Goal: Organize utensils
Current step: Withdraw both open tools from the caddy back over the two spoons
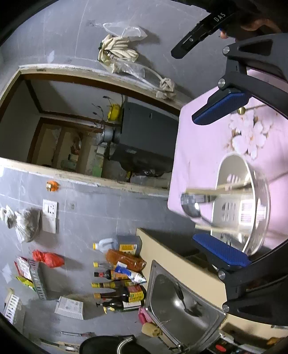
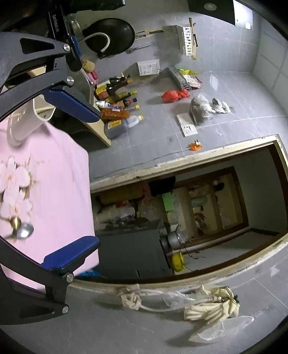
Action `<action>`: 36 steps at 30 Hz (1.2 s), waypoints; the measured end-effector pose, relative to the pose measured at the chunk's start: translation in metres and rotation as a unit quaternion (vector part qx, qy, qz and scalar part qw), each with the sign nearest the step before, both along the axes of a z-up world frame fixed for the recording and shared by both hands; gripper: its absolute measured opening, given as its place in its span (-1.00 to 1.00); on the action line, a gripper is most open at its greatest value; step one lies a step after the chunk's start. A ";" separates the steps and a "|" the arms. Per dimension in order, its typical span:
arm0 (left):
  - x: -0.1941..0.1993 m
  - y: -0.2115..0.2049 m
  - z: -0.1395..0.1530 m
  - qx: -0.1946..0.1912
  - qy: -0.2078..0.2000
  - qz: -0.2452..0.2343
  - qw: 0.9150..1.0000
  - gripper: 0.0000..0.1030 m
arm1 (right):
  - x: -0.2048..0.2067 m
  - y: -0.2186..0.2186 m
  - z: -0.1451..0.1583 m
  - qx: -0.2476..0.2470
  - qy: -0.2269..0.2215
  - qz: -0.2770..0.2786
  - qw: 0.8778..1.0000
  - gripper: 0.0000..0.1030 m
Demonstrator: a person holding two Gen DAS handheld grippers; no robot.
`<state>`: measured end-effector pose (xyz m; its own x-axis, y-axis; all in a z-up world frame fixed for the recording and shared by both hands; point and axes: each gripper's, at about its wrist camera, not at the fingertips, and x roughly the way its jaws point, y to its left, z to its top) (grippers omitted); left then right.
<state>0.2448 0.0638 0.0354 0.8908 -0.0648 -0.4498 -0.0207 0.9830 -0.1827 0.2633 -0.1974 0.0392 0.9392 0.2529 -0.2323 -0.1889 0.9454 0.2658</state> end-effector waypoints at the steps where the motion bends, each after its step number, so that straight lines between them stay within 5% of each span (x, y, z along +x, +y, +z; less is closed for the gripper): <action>1: -0.001 -0.004 0.000 0.001 -0.002 -0.001 1.000 0.93 | -0.001 -0.005 0.001 -0.003 -0.001 -0.002 1.000 0.97; 20: 0.000 -0.103 -0.031 0.022 0.009 -0.017 1.000 0.94 | 0.010 -0.101 -0.043 -0.026 0.056 -0.018 0.998 0.97; 36: 0.031 -0.168 -0.131 0.046 0.143 -0.090 0.985 0.94 | 0.030 -0.131 -0.151 -0.067 0.199 0.033 0.977 0.97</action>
